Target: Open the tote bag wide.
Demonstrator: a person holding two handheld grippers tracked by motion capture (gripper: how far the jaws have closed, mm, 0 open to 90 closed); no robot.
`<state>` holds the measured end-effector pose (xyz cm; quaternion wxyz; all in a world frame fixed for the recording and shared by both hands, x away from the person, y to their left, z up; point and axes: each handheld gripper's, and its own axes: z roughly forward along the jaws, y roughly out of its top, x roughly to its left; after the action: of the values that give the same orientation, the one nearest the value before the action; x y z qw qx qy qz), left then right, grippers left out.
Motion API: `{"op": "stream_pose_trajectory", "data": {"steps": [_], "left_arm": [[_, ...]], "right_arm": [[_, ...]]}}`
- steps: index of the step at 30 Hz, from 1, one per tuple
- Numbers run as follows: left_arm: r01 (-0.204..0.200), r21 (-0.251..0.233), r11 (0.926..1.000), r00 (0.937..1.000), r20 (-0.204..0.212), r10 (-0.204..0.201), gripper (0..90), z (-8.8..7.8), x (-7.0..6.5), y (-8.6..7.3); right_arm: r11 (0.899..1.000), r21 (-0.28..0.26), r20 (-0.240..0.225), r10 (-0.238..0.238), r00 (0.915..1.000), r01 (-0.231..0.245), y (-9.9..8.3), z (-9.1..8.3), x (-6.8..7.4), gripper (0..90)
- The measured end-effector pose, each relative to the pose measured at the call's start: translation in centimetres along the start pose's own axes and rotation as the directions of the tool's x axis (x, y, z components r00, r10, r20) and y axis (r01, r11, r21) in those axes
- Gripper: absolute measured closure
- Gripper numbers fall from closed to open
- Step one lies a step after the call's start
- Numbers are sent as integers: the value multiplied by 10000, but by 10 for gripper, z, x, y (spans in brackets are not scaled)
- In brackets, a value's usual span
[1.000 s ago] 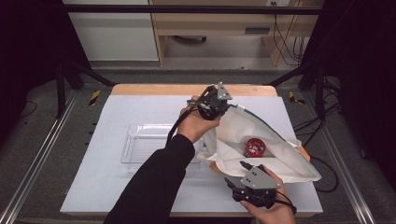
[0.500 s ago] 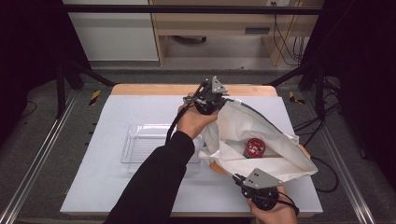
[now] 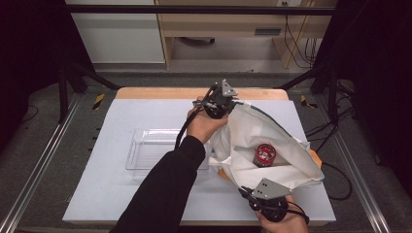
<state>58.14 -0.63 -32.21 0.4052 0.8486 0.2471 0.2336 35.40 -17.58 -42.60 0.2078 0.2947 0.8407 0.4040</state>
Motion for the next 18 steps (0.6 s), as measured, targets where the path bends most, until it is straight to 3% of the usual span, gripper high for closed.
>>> {"op": "stream_pose_trajectory", "data": {"steps": [7, 18], "left_arm": [[-43, 87, 10000, 10000, -24, 43, 884, 6, -5, -1], [87, 373, 9993, 9999, 48, -89, 883, 20, -5, -9]], "right_arm": [[9994, 243, 38, -246, 9997, 245, -3, 6, 5, 882], [9978, 638, -11, -200, 9998, 200, -10, 13, 2, 882]]}}
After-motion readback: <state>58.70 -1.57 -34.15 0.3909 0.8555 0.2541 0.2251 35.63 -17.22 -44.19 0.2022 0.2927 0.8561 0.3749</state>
